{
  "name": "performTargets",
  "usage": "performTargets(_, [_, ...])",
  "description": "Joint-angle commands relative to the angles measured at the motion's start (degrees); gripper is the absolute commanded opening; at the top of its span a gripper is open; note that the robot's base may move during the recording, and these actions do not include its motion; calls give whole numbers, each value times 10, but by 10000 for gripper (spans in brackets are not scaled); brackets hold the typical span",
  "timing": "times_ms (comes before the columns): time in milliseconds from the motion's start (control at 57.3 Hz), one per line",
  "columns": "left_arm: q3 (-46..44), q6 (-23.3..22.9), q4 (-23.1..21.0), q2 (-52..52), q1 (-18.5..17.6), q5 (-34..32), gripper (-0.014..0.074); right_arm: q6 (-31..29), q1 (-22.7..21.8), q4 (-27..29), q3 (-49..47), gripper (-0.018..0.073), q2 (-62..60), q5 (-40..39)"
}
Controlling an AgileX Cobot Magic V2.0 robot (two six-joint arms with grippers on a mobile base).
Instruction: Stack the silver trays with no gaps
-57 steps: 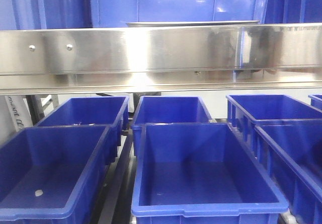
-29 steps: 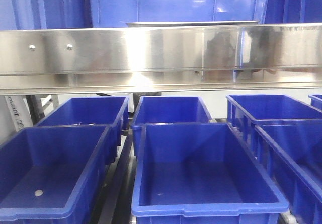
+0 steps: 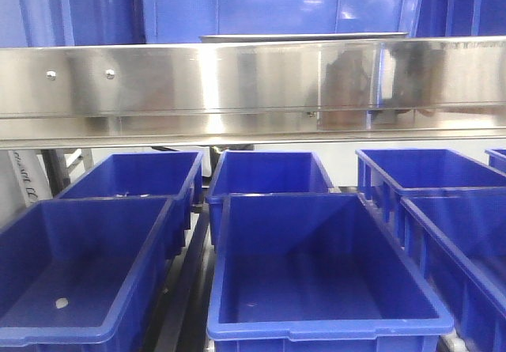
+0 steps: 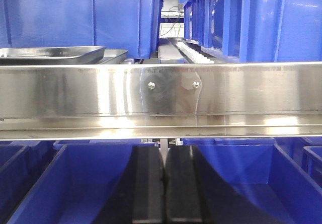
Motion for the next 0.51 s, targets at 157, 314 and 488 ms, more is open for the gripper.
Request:
performTargets(157, [58,-3,-1,-13,56,-127,-20,-1,-3,0,0,-79,-3,-8])
performTargets(314, [131,-2,-24,-29,113,-254,-20,-1,-3,0,0,-79,-3,-8])
performTargets(488, [173,15,-48,-74,164,-242,-20,-1,-3,0,0,-79,-3,-8])
